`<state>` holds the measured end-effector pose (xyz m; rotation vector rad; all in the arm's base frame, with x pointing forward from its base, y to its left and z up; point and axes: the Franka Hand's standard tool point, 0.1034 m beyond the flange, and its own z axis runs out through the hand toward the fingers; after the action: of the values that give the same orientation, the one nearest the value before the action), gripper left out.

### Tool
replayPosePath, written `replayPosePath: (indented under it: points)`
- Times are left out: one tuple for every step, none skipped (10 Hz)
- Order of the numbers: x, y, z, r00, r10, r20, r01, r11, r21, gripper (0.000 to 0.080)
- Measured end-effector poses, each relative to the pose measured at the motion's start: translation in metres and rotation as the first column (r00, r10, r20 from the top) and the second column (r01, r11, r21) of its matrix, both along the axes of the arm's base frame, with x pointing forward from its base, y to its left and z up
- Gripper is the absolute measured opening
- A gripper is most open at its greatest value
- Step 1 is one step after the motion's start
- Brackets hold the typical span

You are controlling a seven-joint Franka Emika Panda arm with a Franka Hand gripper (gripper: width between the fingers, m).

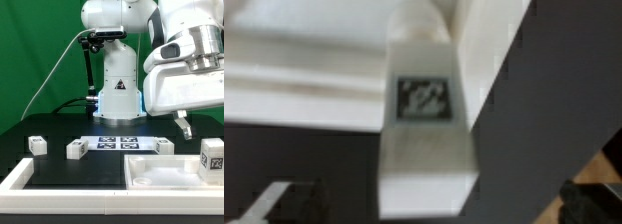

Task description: Assemble one leg

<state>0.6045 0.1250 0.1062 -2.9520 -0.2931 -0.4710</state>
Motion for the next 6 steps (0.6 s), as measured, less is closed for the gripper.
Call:
replayPosePath:
  points:
    - [-0.0020,0.0033,-0.0031,0.997,0.001,-0.079,0.000,1.000,0.006,0.0649]
    - [-0.0020,0.0030,-0.0073,0.990,0.009,-0.143,-0.008,1.000,0.008,0.0649]
    - [-0.0052,0.0027,-0.0086,0.963,0.031,-0.266,-0.029,1.000,0.010,0.0649]
    - [-0.0031,0.0027,-0.0081,0.940,0.046,-0.339,-0.045,0.999,0.013,0.0649]
    - [-0.0036,0.0025,-0.0108,0.914,0.058,-0.403,-0.056,0.998,0.017,0.0649]
    - [-0.0062,0.0043,-0.0120,0.878,0.074,-0.473,-0.070,0.997,0.025,0.0649]
